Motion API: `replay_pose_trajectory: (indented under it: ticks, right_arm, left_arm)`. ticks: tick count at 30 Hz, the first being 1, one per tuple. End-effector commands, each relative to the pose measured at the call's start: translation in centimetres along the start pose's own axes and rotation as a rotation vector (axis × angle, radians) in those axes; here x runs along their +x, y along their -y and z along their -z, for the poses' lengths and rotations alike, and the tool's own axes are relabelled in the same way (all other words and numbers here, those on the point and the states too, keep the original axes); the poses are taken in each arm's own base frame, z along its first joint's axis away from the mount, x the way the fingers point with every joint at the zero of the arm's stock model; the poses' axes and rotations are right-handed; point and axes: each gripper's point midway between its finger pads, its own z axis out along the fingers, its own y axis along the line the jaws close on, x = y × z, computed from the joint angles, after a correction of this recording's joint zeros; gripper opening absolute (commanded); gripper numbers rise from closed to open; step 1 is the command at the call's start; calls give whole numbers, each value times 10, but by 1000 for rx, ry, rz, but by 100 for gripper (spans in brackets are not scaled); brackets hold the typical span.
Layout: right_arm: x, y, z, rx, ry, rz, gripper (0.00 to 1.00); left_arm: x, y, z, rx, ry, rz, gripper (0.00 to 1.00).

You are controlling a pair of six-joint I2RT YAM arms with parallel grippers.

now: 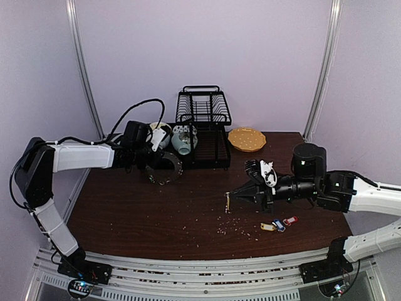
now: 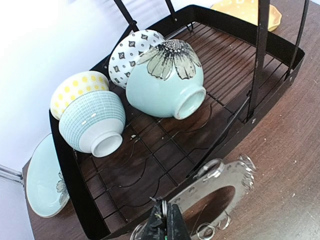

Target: Put the keys on the keyring

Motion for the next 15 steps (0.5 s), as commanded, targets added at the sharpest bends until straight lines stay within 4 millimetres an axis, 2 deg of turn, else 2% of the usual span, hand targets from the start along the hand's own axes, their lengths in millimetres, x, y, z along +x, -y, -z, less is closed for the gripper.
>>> replay_pose_trajectory:
  ticks: [1,12,15]
  right_arm:
    - [-10,3,7,23,20,14,0]
    - [-13,4,6,22,23,18,0]
    - [-13,5,6,22,23,18,0]
  left_arm:
    - [-14,-7,3,-40,53,-32,0]
    - [-35,-23,8,-109,89,-66,0]
    - [-35,-23,10,-111,94,-66,0]
